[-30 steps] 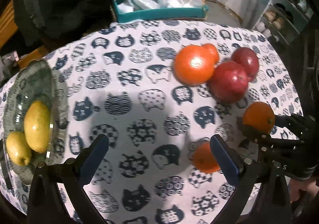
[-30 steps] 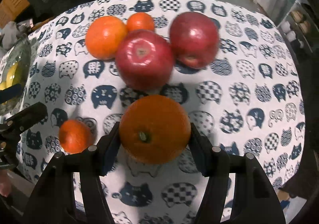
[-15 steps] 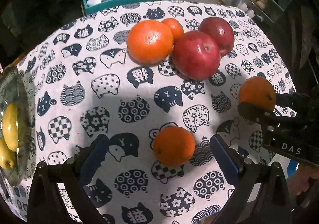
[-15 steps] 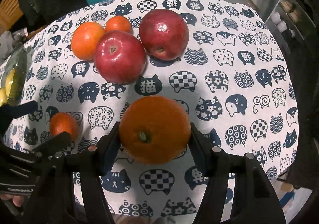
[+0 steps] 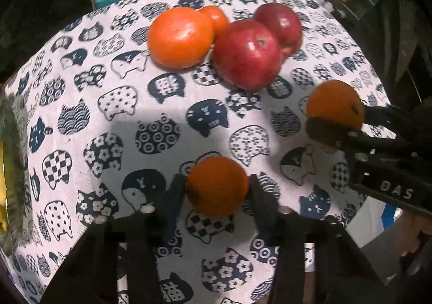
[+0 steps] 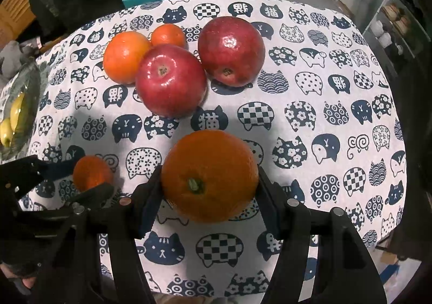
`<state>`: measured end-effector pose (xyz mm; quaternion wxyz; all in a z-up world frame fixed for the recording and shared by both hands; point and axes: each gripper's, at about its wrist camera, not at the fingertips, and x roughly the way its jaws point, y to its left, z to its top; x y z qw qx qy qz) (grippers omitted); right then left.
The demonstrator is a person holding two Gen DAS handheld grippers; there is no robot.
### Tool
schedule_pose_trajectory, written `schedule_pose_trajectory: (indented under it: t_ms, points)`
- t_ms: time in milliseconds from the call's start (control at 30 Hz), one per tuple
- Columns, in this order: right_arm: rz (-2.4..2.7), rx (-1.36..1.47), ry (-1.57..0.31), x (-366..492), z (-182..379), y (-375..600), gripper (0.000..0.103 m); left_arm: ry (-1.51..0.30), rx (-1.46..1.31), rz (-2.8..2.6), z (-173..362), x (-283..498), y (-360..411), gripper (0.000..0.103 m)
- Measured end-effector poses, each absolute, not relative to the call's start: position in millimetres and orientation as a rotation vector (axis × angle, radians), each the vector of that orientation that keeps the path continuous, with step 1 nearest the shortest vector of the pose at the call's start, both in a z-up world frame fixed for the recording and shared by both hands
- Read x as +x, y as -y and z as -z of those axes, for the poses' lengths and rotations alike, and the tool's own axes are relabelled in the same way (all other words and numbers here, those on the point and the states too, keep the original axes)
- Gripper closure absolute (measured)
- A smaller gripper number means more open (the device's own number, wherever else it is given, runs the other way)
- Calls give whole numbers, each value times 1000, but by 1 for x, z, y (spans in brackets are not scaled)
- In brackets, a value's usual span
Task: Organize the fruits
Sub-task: 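Lift the orange with the right tool while the left tool lifts the tangerine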
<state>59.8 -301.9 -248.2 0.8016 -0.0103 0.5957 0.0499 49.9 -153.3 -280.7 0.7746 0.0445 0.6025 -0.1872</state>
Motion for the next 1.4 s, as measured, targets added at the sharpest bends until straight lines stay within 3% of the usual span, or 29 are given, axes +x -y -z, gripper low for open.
schedule_pose_trajectory:
  t_ms: [367, 1400]
  points:
    - [-116, -45, -1207, 58, 232, 295, 39, -1235, 77, 361, 264, 51, 139, 58]
    - [-201, -115, -871, 47, 116, 253, 39, -884, 3, 291, 130, 34, 93, 58]
